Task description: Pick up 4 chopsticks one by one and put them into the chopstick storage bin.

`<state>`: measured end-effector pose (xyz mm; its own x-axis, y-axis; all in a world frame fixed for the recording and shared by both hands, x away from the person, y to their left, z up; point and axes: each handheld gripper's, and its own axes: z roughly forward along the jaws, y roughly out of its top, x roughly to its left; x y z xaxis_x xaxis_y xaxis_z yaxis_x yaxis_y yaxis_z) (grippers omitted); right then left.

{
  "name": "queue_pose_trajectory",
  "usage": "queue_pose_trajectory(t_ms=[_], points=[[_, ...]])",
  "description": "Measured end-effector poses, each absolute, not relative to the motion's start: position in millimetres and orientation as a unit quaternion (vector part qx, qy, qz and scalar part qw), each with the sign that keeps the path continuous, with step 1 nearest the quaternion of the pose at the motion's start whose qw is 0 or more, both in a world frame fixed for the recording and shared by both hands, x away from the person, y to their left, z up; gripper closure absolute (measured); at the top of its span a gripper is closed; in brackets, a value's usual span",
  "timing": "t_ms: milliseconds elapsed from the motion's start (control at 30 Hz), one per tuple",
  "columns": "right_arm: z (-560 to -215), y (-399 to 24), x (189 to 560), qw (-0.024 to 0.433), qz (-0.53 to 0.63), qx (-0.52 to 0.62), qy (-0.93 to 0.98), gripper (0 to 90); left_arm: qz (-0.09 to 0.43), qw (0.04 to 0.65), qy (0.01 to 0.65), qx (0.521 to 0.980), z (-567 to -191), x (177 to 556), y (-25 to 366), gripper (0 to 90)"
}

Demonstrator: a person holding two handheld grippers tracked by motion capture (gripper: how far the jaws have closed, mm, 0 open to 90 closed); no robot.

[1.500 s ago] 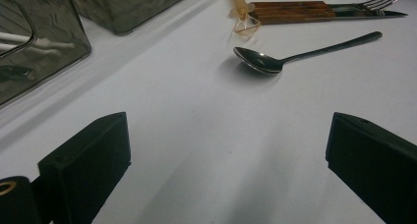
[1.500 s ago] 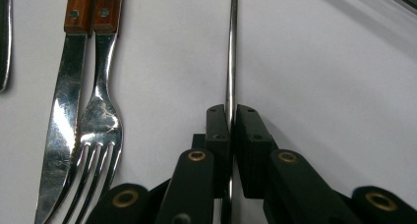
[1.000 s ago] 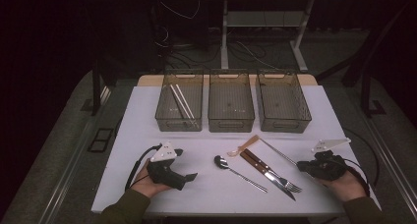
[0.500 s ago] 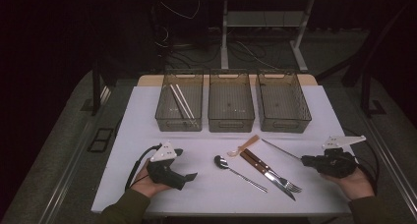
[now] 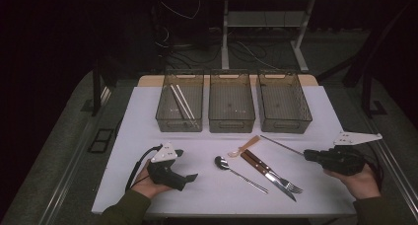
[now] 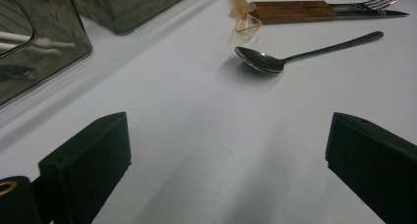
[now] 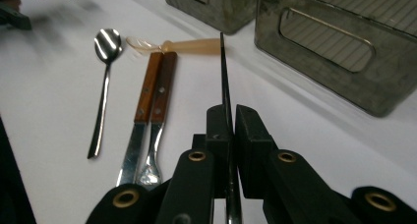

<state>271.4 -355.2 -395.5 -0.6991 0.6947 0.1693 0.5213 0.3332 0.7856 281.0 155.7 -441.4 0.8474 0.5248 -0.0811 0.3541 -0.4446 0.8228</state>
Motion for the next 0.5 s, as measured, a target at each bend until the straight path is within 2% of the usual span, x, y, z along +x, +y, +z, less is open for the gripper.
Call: queue_pose_trajectory(t_ms=[500], points=[[-382, -332, 287, 0.086, 0.465, 0.342, 0.812, 85.2, 0.094, 0.454, 0.262, 0.846, -442, 281, 156, 2.1]])
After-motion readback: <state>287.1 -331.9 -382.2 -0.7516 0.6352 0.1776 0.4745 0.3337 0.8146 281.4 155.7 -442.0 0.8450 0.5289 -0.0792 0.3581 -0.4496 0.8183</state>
